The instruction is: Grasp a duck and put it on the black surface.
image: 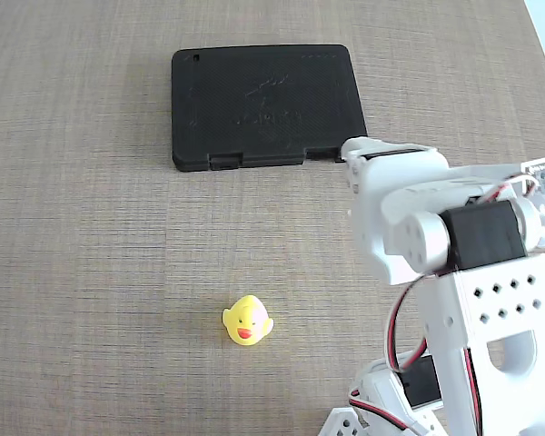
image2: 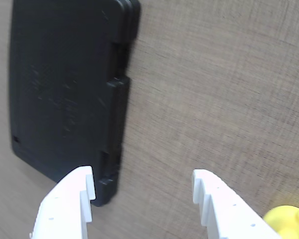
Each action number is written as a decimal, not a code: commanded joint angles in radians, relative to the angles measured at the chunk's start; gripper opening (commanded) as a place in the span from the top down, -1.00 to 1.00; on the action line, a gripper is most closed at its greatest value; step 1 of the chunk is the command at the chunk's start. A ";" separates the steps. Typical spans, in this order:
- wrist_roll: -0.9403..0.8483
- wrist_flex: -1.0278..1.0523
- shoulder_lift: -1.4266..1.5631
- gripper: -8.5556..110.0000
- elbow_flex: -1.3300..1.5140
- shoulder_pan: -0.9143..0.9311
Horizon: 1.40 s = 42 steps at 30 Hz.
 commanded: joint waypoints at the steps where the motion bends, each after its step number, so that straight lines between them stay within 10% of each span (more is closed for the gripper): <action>1: 0.008 0.002 -0.279 0.53 -0.078 -0.106; 14: 0.000 0.003 -0.627 0.52 -0.169 -0.489; 42: -0.172 0.005 -0.764 0.53 -0.221 -0.592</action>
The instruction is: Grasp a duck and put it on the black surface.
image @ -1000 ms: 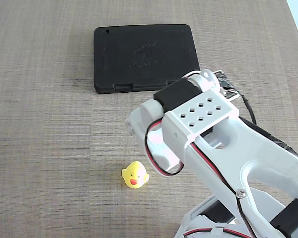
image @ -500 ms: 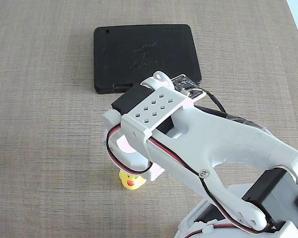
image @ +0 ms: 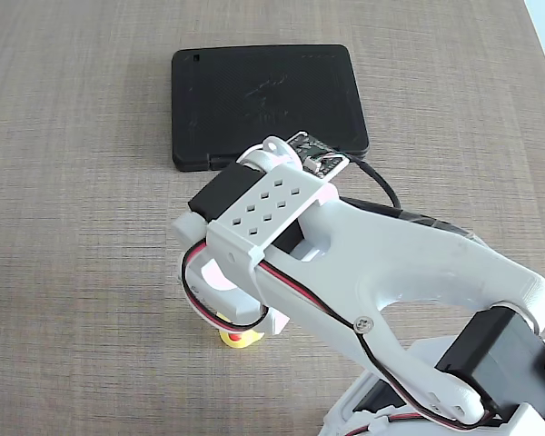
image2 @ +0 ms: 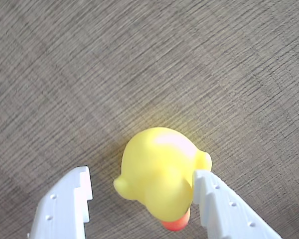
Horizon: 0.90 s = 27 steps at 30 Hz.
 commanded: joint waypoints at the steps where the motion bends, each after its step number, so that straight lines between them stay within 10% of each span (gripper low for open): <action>1: -0.040 0.006 0.002 0.53 -0.035 -0.017; 27: -0.181 0.002 -0.003 0.53 -0.002 -0.031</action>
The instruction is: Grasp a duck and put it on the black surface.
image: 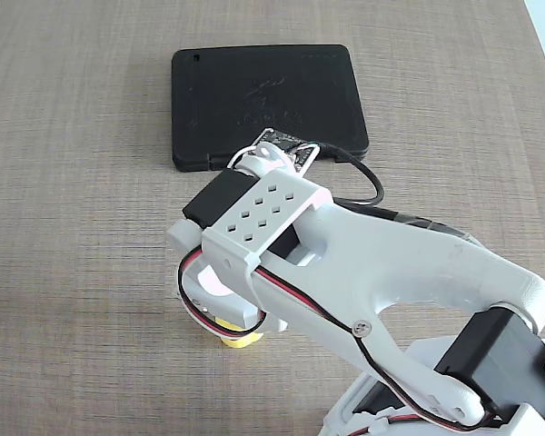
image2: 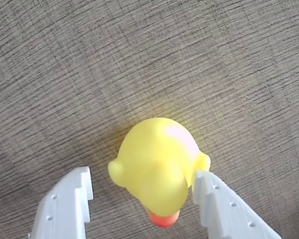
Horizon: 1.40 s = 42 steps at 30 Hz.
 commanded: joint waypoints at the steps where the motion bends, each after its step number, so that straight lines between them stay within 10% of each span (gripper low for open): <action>1: -0.006 0.000 -0.003 0.53 -0.005 -0.020; 42: -0.005 0.164 0.239 0.76 -0.138 0.044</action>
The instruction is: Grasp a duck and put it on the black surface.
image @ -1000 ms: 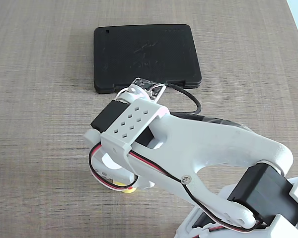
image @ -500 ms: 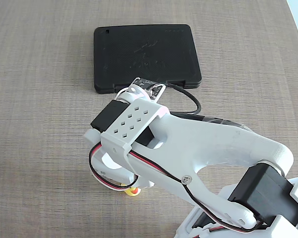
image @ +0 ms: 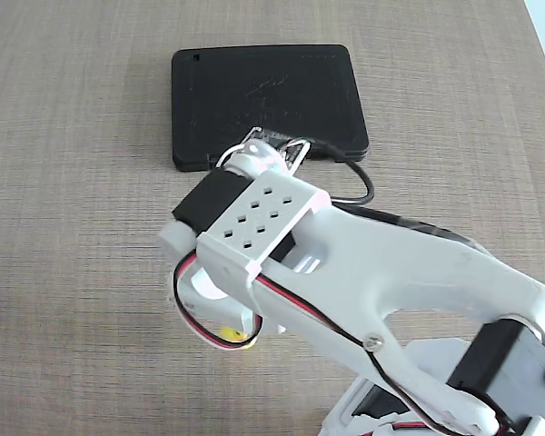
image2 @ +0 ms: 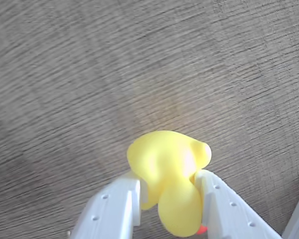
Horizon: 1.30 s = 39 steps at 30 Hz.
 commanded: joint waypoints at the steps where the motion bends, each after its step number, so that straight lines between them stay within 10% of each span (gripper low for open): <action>1: 0.006 0.064 0.196 0.76 -0.106 0.086; 18: 0.018 -0.086 0.252 0.77 -0.293 0.695; 39: 0.153 -0.244 -0.325 0.77 -0.641 0.506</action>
